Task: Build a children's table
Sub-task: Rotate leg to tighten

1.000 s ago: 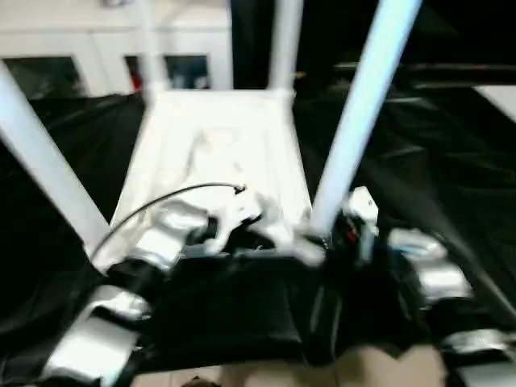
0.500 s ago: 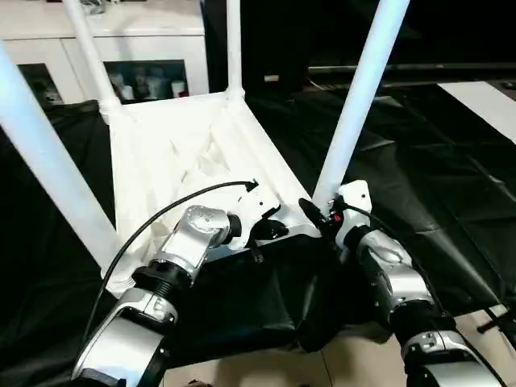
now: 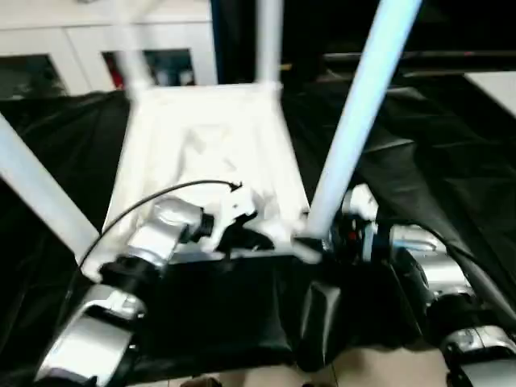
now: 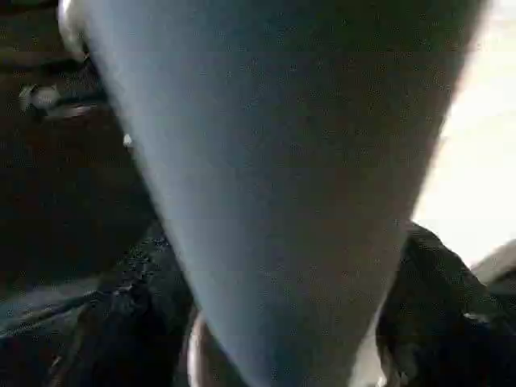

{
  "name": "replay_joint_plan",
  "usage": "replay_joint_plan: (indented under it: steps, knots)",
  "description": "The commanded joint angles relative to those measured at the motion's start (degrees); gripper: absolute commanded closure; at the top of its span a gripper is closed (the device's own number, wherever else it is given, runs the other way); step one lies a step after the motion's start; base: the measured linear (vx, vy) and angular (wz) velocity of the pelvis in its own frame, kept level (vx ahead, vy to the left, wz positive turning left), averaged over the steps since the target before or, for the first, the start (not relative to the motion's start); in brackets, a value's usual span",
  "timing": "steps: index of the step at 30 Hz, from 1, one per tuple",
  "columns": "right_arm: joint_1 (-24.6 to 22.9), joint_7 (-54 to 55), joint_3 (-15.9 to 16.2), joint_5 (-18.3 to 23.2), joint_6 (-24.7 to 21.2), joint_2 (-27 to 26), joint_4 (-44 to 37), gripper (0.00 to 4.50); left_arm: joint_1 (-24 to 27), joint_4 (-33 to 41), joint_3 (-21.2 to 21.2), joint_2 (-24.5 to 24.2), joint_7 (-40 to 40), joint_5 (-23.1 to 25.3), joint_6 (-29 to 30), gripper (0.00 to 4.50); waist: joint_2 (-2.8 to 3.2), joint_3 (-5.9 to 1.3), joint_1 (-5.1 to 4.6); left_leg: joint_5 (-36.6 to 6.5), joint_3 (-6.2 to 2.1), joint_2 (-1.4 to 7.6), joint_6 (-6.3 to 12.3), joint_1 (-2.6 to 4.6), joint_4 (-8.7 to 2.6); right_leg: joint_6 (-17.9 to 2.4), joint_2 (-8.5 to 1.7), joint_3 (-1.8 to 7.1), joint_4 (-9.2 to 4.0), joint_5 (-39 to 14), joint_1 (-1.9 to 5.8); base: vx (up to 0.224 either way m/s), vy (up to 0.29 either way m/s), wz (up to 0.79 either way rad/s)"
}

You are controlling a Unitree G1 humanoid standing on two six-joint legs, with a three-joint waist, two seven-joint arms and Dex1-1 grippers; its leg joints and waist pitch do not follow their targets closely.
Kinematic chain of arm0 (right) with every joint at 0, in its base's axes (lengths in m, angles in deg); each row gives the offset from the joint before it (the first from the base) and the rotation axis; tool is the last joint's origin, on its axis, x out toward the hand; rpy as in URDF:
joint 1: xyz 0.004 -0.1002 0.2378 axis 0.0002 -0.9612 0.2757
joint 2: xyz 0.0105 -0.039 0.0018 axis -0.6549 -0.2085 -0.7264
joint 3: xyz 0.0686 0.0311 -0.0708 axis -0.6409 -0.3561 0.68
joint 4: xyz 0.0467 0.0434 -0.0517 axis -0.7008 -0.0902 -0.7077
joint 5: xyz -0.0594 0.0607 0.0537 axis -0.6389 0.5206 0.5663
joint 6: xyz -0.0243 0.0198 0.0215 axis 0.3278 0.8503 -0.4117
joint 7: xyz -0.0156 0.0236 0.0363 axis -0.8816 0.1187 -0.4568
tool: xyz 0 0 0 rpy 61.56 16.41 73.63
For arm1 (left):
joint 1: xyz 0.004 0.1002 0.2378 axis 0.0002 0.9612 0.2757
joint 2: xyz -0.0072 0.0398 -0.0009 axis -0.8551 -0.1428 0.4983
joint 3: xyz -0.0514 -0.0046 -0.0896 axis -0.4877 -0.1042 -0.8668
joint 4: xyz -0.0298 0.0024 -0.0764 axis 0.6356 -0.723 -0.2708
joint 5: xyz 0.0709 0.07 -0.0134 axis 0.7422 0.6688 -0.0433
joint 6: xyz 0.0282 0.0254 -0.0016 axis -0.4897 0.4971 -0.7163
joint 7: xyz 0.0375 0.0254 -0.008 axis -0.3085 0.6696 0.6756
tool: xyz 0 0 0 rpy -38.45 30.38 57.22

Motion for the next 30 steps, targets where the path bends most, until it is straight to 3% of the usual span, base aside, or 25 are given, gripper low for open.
replay_joint_plan:
  steps: [1,3,6,9,10,11,13,16,18,23,24,25,28,29,30]
  knots:
    - [-0.3,-2.7,1.3,-1.4,-0.3,1.0,0.3,1.38,0.7,0.8,2.4,-0.5,-4.3,-0.3,0.9,4.50,-0.06,-4.71,0.05,-3.3,-1.37,3.60,8.69,1.11,-2.32,-18.2,-3.30,2.62,-1.39,4.9,3.26,0.000,0.000,0.00]
    - [0.3,-4.8,2.0,-2.2,0.0,1.6,0.9,1.38,0.7,0.7,2.7,-1.8,-5.9,-0.4,1.0,4.50,0.07,-4.53,0.11,-4.6,-1.48,3.72,8.03,1.13,-2.51,-18.0,-3.13,2.51,-1.59,2.2,3.16,0.000,0.000,0.00]
    - [0.6,-5.4,2.4,-2.2,0.0,1.7,0.9,1.38,0.8,0.7,2.8,-2.4,-6.5,-0.4,1.0,4.50,0.16,-4.24,0.03,-9.1,-1.59,3.98,5.26,1.39,-3.04,-17.1,-3.06,2.56,-2.23,-3.9,3.04,0.000,0.000,0.00]
    - [0.9,-6.0,2.6,-1.7,-0.6,1.6,0.8,1.75,0.8,0.7,2.9,-2.8,-6.9,-0.4,1.0,4.50,0.27,-4.00,-0.11,-13.4,-1.72,4.07,2.21,1.52,-3.43,-16.0,-3.03,2.76,-2.62,-8.7,2.88,0.000,0.000,0.00]
    - [1.1,-6.1,2.5,-1.4,-0.8,1.4,1.0,1.75,0.8,0.6,2.8,-2.8,-6.7,-0.4,0.9,4.50,0.27,-4.00,-0.11,-13.4,-1.72,4.07,2.21,1.52,-3.43,-16.0,-3.03,2.76,-2.62,-8.7,2.88,0.000,0.000,0.00]
    - [1.4,-6.2,2.1,-0.3,-1.2,0.5,1.5,1.82,0.8,0.5,2.3,-2.8,-5.8,-0.3,0.9,4.50,-0.36,-3.95,0.00,-14.2,-1.75,4.06,1.74,1.46,-3.47,-15.6,-3.20,2.89,-2.66,-10.2,2.87,0.000,0.000,0.00]
    - [1.2,-6.6,1.9,0.4,-1.6,-0.1,1.5,2.01,1.0,0.7,2.1,-2.8,-5.5,-0.4,1.1,4.50,-0.24,-3.91,0.02,-14.2,-1.76,3.99,1.46,1.38,-3.44,-15.1,-3.26,2.97,-2.75,-11.3,2.80,0.000,0.000,0.00]
    - [0.8,-6.8,1.9,0.7,-1.9,-0.5,1.3,2.04,1.1,0.8,2.1,-2.7,-5.2,-0.5,1.2,4.50,-0.66,-3.89,0.09,-13.5,-1.66,3.85,1.69,1.29,-3.28,-14.3,-3.35,3.21,-2.80,-12.5,2.77,0.000,0.000,0.00]
    - [-0.2,-6.9,1.8,1.3,-2.3,-1.1,0.7,2.05,1.4,1.2,2.0,-2.5,-4.6,-0.8,1.3,4.50,-0.61,-3.75,0.16,-13.4,-1.69,3.87,1.94,1.19,-3.30,-14.2,-3.41,3.28,-2.84,-12.9,2.72,0.000,0.000,0.00]
    - [-1.1,2.7,-1.4,1.6,-1.4,-4.1,2.7,2.06,1.1,-0.1,0.6,0.6,2.4,-0.2,0.2,4.50,-0.61,-3.48,-0.03,-15.4,-1.76,3.82,1.06,1.32,-3.50,-13.0,-3.37,3.37,-3.34,-17.0,2.35,0.000,0.000,0.00]
    - [-1.0,4.8,-1.9,1.2,-0.8,-4.6,3.3,2.06,1.0,-0.6,0.4,1.2,4.0,0.1,-0.2,4.50,-0.71,-3.27,-0.30,-18.0,-1.94,3.70,-0.09,1.59,-3.62,-11.6,-3.53,3.41,-3.91,-22.0,2.16,0.000,0.000,0.00]
    - [-0.2,13.5,-3.0,-0.5,0.0,-6.2,6.1,2.06,0.5,-2.0,-0.2,3.1,8.1,0.6,-0.2,4.50,-0.53,-3.23,-0.34,-18.5,-2.06,3.65,-0.26,1.60,-3.68,-11.2,-3.58,3.40,-4.09,-23.4,2.21,0.000,0.000,0.00]
    - [0.4,21.1,-4.5,-1.2,0.2,-8.2,8.2,2.07,0.1,-3.3,-0.5,5.1,12.0,1.1,-0.4,4.50,-0.45,-2.89,-1.61,-22.0,-2.51,3.45,-1.95,1.68,-4.02,-9.0,-3.52,3.29,-4.84,-28.8,1.80,0.000,0.000,0.00]
    - [0.8,30.0,-6.0,-1.8,0.1,-10.9,10.1,2.07,-0.2,-4.5,-0.7,8.0,16.4,1.6,-0.1,4.50,-0.54,-2.95,-1.88,-22.7,-2.61,3.37,-2.16,1.85,-4.01,-8.7,-3.50,3.20,-4.93,-29.6,1.77,0.000,0.000,0.00]
    - [0.8,37.9,-6.4,-3.2,0.0,-14.4,10.7,2.07,-0.3,-5.4,-0.3,11.8,21.5,2.5,0.3,4.50,-0.23,-2.81,-2.56,-23.4,-2.73,3.41,-2.90,1.75,-4.14,-8.3,-3.39,3.22,-5.06,-30.1,1.54,0.000,0.000,0.00]
